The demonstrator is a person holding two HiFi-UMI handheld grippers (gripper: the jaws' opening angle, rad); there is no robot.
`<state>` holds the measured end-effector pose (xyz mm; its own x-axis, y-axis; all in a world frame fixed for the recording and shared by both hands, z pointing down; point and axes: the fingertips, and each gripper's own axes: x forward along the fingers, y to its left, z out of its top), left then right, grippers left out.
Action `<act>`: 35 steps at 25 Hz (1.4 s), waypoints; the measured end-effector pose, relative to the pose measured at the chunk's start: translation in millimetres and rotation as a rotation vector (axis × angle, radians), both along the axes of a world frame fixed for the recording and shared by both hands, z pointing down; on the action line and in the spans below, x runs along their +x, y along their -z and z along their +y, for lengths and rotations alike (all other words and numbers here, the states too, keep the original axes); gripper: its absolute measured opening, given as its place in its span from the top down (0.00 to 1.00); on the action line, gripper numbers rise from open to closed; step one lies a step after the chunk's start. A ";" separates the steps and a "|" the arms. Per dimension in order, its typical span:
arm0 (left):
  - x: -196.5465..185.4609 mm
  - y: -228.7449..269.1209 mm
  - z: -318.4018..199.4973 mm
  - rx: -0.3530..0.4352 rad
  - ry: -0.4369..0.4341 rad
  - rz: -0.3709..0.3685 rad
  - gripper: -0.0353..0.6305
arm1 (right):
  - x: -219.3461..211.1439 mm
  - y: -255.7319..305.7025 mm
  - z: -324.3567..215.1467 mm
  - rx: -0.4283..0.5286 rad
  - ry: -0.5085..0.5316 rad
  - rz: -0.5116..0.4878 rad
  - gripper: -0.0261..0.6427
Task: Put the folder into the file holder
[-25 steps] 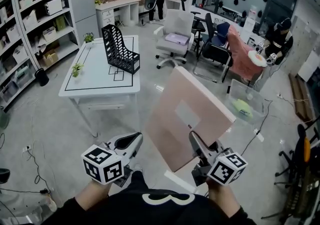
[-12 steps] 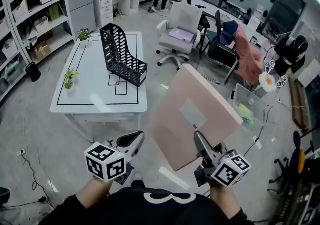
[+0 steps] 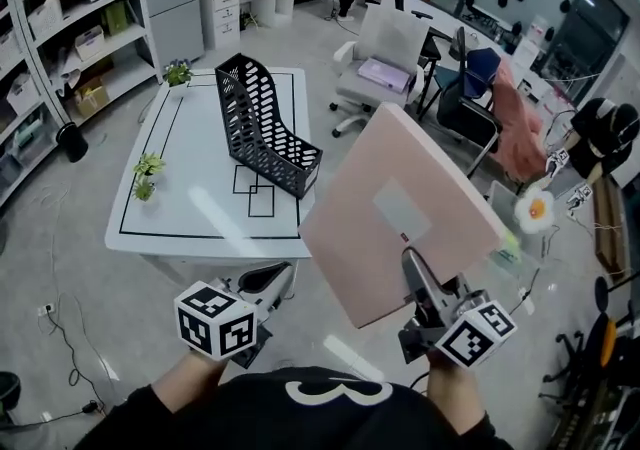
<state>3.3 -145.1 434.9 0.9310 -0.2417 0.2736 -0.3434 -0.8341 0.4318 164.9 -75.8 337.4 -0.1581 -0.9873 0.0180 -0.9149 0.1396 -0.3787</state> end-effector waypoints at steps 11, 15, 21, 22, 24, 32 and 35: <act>-15.5 0.2 -60.1 0.008 0.109 -0.002 0.94 | 8.3 34.5 -77.1 0.087 0.063 0.077 0.76; -16.7 7.7 -88.6 0.016 0.163 0.004 0.94 | 12.6 46.2 -114.1 0.099 0.108 0.103 0.76; -15.9 15.4 -126.9 0.016 0.245 0.000 0.94 | 18.7 64.0 -175.2 0.129 0.180 0.136 0.76; -15.6 17.0 -132.2 0.017 0.259 0.000 0.94 | 19.2 65.9 -185.0 0.131 0.192 0.143 0.76; -16.2 19.6 -142.9 0.019 0.286 -0.001 0.94 | 18.9 68.8 -204.8 0.134 0.215 0.153 0.76; -29.0 25.7 -175.1 0.025 0.400 0.000 0.94 | 7.7 80.3 -272.0 0.153 0.300 0.194 0.76; -36.5 27.5 -184.0 0.030 0.441 0.000 0.94 | 0.5 82.2 -290.9 0.165 0.321 0.219 0.76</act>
